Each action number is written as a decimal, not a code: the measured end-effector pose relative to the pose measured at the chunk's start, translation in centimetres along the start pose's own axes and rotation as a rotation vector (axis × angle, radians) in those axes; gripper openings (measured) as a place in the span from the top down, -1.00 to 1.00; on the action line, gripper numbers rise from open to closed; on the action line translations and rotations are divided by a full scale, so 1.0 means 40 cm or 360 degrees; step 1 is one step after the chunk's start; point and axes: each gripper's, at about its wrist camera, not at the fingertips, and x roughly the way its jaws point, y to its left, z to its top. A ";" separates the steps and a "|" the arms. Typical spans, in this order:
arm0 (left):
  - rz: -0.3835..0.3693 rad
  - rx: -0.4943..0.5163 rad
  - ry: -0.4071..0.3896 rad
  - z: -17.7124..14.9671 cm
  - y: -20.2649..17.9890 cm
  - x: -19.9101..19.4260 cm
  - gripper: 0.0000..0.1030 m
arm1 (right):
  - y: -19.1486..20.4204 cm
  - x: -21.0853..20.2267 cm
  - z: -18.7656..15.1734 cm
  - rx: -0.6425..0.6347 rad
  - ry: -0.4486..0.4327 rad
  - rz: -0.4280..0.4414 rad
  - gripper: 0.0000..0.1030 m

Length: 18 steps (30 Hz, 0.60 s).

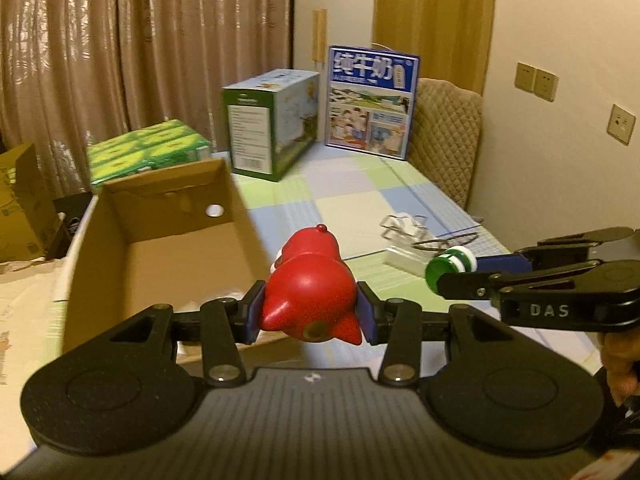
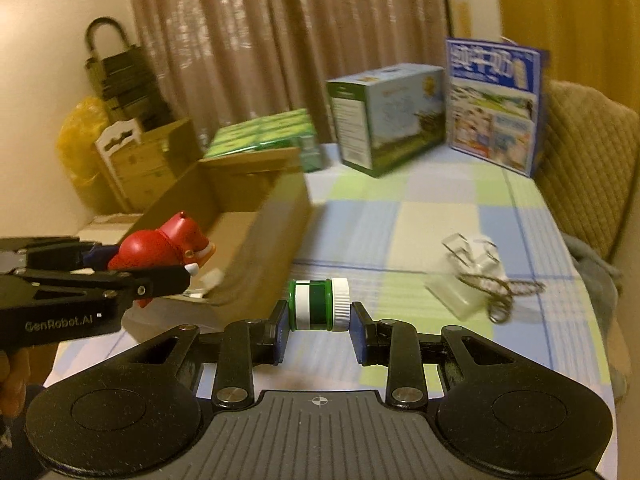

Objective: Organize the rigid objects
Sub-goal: 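Carry the red figure and the bottle over the cardboard box with both tools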

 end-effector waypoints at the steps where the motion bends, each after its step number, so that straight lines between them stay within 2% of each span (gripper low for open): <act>1: 0.0016 0.0002 0.0001 0.001 0.018 -0.006 0.21 | 0.012 0.005 0.006 -0.0011 0.0000 0.0010 0.45; 10: 0.0162 -0.0027 0.0021 0.019 0.209 -0.027 0.21 | 0.144 0.094 0.078 -0.0185 0.0006 0.0118 0.45; 18: 0.0229 -0.0047 0.0069 0.026 0.321 0.017 0.21 | 0.217 0.206 0.116 -0.0271 0.0065 0.0193 0.45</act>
